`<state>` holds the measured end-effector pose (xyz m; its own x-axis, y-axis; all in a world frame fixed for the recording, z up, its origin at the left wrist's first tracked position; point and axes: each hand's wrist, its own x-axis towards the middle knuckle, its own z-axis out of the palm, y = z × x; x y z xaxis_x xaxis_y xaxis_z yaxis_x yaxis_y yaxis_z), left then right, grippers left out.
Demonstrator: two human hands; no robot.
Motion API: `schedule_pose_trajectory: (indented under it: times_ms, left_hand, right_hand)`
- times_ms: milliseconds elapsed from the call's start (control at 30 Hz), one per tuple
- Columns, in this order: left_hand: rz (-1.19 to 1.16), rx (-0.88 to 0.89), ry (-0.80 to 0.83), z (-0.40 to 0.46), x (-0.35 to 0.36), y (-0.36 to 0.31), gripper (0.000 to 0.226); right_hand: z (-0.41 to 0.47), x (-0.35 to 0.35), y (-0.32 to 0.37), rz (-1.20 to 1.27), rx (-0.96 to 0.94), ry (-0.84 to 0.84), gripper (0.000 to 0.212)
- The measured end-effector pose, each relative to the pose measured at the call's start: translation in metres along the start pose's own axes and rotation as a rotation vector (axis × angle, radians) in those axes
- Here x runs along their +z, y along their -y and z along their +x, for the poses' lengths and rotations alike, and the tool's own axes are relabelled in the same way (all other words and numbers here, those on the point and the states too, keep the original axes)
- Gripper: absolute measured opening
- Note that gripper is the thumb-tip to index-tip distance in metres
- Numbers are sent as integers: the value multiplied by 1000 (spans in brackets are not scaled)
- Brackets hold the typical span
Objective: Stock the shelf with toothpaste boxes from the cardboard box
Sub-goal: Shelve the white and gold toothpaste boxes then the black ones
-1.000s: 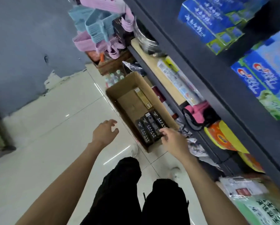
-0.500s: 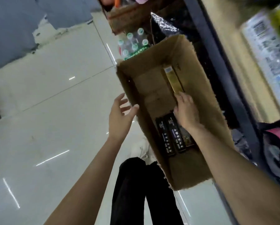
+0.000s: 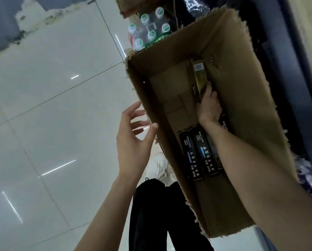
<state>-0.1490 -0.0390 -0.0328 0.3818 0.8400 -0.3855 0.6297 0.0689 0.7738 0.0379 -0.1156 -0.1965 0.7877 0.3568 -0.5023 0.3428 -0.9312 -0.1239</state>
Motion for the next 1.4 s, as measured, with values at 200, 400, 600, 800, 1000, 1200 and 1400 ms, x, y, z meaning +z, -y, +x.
schedule_pose_trajectory:
  times_ms: [200, 400, 600, 800, 1000, 1200, 1400]
  left_hand:
    - [170, 61, -189, -14, -4, -30, 54]
    - [-371, -294, 520, -59, -15, -135, 61]
    - [-526, -316, 599, -126, -58, -210, 70]
    - [-548, -261, 812, -169, -122, -269, 56]
    - [-195, 44, 983, -200, -149, -297, 57]
    - [-130, 33, 1186, -242, -134, -310, 57]
    - [-111, -57, 1327, -296, -109, -330, 22]
  right_hand:
    - [-88, -76, 2, 594, 82, 41, 67]
    - [-234, -191, -5, 743, -95, -108, 62]
    - [-337, -279, -3, 631, -265, -142, 66]
    - [-428, -364, -33, 855, -296, -239, 29]
    - [-485, -393, -65, 1046, -64, -449, 25]
    - [-517, -402, -79, 1164, -29, -516, 34]
    - [-540, -419, -131, 1162, -29, -590, 44]
